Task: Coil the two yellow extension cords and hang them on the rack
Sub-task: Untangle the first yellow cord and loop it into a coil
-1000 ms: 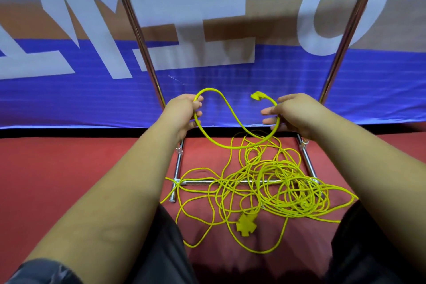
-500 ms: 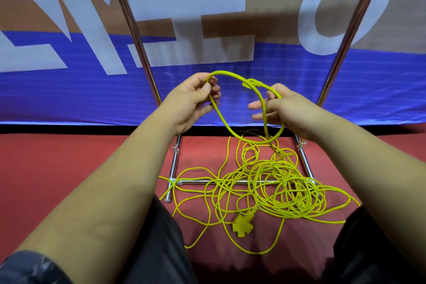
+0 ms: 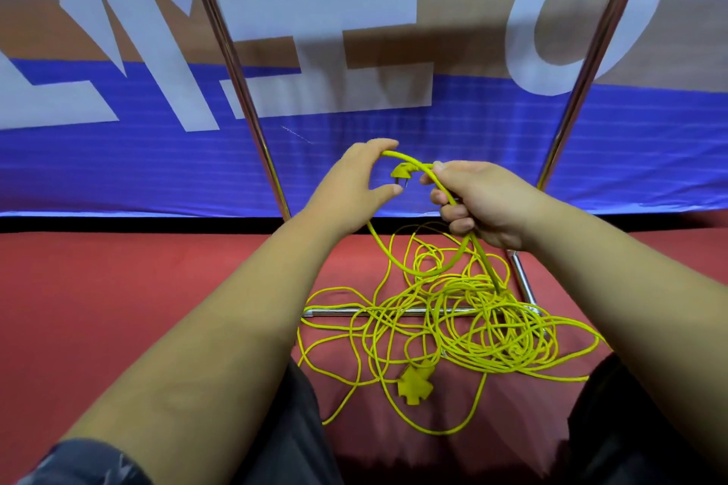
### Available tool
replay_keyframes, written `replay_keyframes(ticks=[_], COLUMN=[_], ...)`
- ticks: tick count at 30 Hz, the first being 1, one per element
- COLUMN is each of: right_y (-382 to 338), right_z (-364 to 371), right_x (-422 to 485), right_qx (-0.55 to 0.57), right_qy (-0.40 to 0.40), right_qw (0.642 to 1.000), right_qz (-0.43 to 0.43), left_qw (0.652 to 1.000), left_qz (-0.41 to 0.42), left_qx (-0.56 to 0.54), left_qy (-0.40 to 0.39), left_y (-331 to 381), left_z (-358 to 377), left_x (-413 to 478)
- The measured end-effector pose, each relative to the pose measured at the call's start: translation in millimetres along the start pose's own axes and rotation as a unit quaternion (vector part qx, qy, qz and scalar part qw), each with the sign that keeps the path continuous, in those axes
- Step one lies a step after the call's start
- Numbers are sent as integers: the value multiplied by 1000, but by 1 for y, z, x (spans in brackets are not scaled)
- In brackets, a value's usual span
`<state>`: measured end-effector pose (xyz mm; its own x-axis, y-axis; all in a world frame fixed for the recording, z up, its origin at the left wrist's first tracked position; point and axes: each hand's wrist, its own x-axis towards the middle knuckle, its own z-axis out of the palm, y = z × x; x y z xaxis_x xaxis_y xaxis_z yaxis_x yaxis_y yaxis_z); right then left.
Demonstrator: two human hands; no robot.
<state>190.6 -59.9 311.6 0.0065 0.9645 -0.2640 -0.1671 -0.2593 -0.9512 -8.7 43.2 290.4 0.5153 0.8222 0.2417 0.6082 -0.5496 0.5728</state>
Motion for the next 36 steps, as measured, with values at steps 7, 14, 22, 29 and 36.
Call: replay_keyframes(ticks=[7,14,22,29,36], right_y=[0,1,-8,-20,-37], right_z=[1,-5,-13,-16,-16], right_x=[-9,-5,-8,-5,-4], right_qx=[-47,-106,-268,-169,47], right_qy=[-2,-8,-30,25,75], right_qw=[999,994,963,983,994], right_qz=[10,-4,-27,-72,-69], left_qw=[968,986,900,931,980], left_qz=[221,-13,-193,-206,-192], left_qx=[109,-142,-370,-271,44], left_qy=[50,92,125,128,-42], left_y=[23,23,15,-8,4], left_z=[0,-1,-8,-10,18], left_x=[6,-1,5,15,13])
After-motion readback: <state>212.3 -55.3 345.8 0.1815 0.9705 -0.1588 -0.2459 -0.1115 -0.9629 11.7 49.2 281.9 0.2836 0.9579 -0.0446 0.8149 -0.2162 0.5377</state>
